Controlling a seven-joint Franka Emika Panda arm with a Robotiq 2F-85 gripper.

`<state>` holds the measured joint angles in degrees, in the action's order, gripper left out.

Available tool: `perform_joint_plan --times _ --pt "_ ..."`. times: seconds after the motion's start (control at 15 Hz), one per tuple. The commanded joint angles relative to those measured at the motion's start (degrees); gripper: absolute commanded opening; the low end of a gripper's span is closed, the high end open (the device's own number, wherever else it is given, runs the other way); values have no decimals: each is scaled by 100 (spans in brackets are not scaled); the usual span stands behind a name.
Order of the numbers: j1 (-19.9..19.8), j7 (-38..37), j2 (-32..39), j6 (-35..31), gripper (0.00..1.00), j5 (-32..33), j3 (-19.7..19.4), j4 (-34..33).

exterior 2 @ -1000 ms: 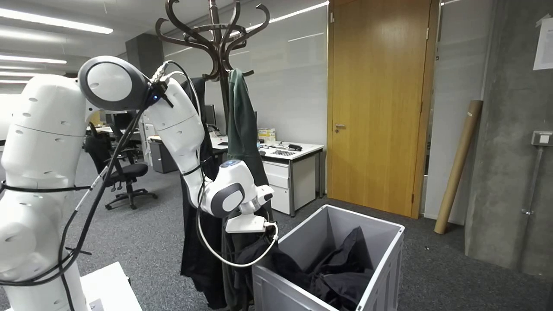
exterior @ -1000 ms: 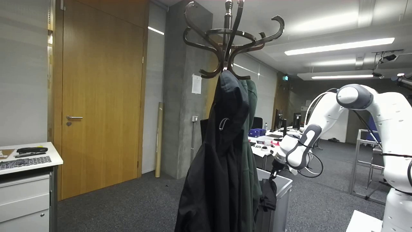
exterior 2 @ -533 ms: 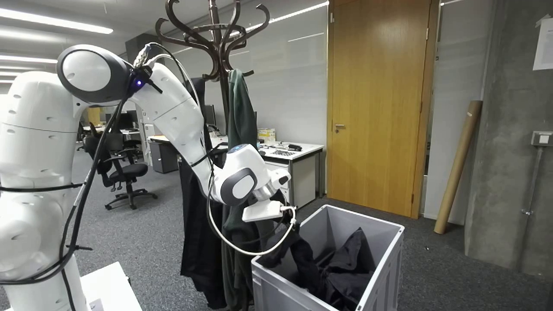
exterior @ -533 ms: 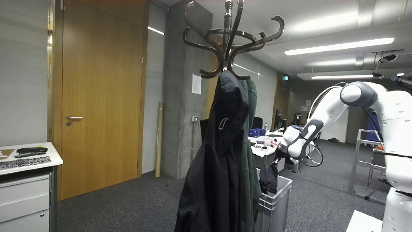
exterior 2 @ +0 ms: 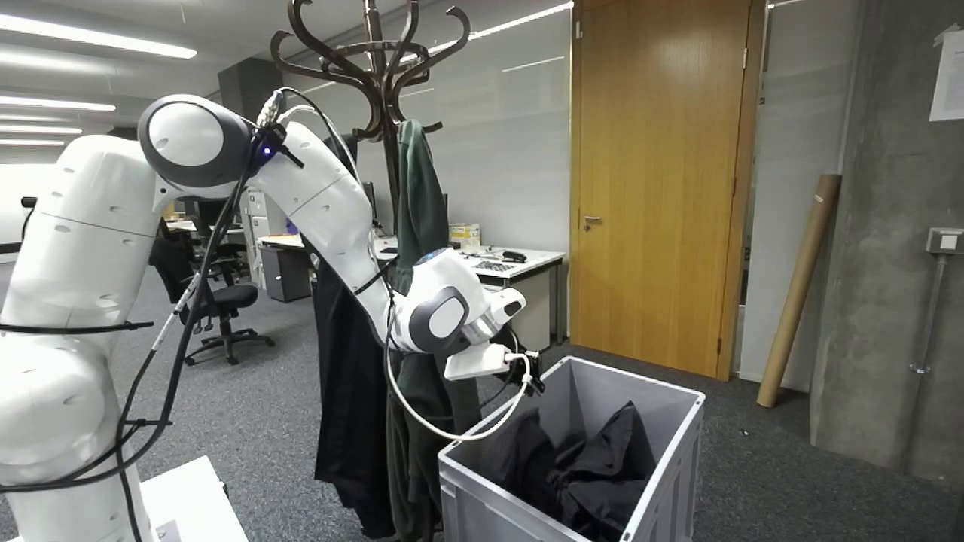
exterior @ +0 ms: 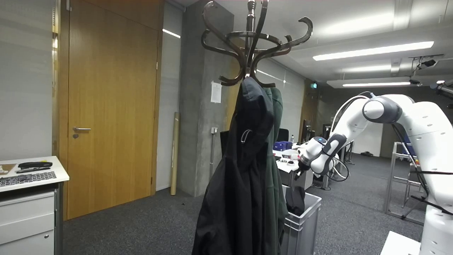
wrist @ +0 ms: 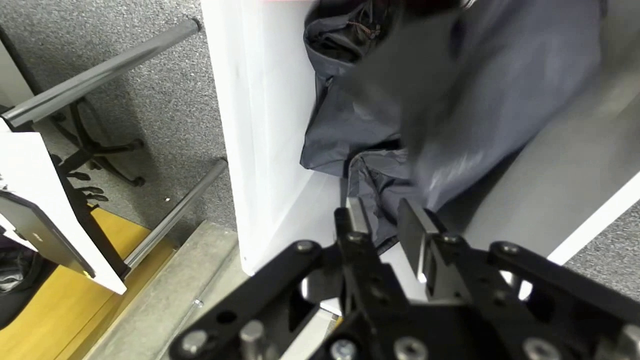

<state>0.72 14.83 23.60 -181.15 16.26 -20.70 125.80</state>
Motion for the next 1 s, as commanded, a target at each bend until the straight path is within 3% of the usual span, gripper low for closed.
perform_joint_plan --times 0.0,0.13,0.33,0.4,0.6,0.93 --pt "389 -257 159 -125 58 -5 -357 -167" --pt "380 -247 99 -34 73 -42 -243 -104" --pt "50 -219 -197 231 96 -69 367 137" --pt "26 -211 -235 206 99 -60 474 209" --pt "19 -143 -421 340 100 8 757 482" --pt "476 -234 -797 594 100 83 498 912"
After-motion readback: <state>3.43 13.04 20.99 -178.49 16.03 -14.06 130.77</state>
